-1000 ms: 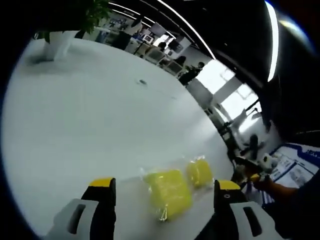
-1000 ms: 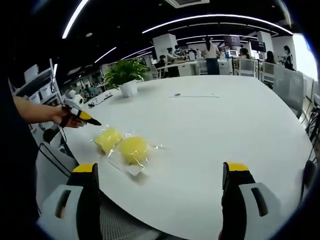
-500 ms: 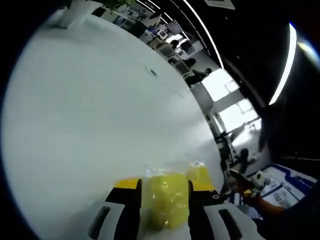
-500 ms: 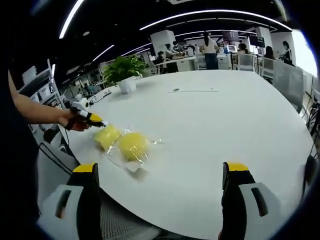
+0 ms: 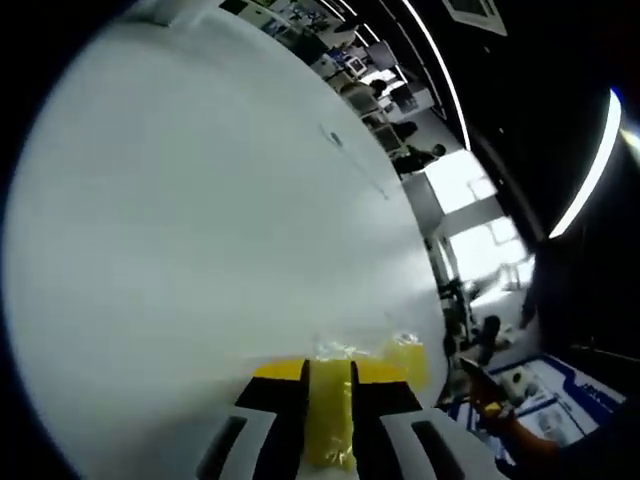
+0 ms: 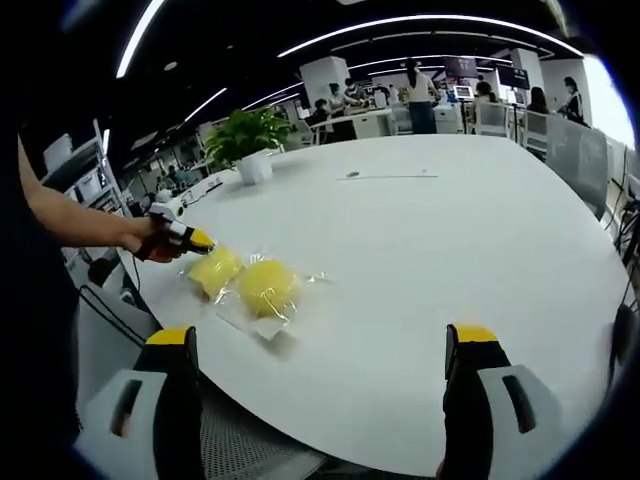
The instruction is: Compare the silicone blocks by pressing each to a similar depth, holding the contact briefly, and releasing to observe deformation and rebound differences across the visible hardness samples.
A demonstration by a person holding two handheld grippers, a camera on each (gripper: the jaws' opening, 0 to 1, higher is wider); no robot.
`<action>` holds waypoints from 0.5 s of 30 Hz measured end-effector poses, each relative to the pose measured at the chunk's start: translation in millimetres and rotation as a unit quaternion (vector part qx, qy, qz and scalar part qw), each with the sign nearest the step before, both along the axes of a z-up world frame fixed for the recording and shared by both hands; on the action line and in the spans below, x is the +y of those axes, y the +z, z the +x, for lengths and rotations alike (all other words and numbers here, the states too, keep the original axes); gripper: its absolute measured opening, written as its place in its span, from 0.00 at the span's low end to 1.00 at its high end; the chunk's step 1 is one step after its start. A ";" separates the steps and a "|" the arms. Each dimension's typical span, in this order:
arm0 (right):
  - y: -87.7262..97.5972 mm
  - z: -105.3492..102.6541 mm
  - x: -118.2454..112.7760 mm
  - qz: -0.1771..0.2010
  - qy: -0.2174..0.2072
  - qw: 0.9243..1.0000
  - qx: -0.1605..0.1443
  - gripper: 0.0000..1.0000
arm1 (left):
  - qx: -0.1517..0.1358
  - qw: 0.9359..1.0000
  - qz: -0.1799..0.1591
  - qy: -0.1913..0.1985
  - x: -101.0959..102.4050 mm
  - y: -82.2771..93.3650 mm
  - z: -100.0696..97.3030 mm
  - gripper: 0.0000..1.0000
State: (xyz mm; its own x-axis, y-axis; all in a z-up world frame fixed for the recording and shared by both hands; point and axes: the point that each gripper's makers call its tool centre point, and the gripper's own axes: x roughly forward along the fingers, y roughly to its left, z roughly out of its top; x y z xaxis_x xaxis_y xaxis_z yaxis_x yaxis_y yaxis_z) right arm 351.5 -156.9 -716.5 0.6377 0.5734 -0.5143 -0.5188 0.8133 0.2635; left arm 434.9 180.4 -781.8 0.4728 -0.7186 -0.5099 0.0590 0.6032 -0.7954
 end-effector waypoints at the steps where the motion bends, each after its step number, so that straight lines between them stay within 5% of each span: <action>1: -0.2 -0.5 -0.7 -0.001 -0.001 1.000 0.000 0.96 | -0.004 1.000 0.004 -0.003 -0.8 -0.6 -0.6 0.08; 11: -1.0 -3.8 -5.6 -0.003 -0.005 1.000 0.002 0.96 | 0.007 1.000 -0.002 -0.015 -7.9 -3.6 -3.8 0.06; 12: -1.0 -4.0 -5.4 -0.003 -0.006 1.000 0.002 0.96 | 0.000 1.000 0.003 -0.019 -8.4 -2.4 -5.1 0.05; 14: -1.3 -4.3 -5.2 -0.002 -0.006 1.000 0.002 0.96 | -0.058 0.996 0.045 -0.048 -7.2 -3.1 -4.5 0.01; 15: -1.2 -4.5 -4.8 -0.002 -0.006 1.000 0.002 0.96 | -0.047 0.997 0.042 -0.045 -10.2 -2.3 -7.3 0.00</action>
